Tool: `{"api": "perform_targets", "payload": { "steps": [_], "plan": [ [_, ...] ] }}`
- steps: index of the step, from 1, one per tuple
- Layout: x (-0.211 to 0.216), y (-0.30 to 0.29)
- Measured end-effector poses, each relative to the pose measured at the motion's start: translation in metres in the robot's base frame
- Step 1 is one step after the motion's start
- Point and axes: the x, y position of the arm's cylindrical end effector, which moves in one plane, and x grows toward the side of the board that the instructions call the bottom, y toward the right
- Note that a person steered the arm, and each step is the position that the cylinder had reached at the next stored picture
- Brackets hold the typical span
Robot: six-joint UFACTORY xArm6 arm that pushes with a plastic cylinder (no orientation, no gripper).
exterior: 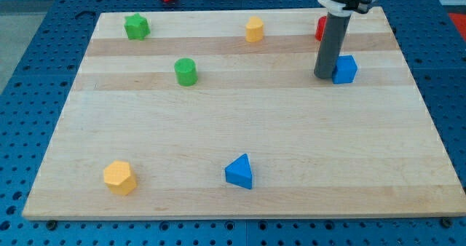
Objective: Point your arm at the yellow hexagon
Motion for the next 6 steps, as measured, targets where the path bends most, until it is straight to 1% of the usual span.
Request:
{"api": "perform_targets", "payload": {
  "steps": [1,2,3,4,6],
  "plan": [
    [0.054,-0.029],
    [0.117,-0.084],
    [0.118,-0.124],
    [0.139,-0.138],
    [0.147,-0.266]
  ]
}}
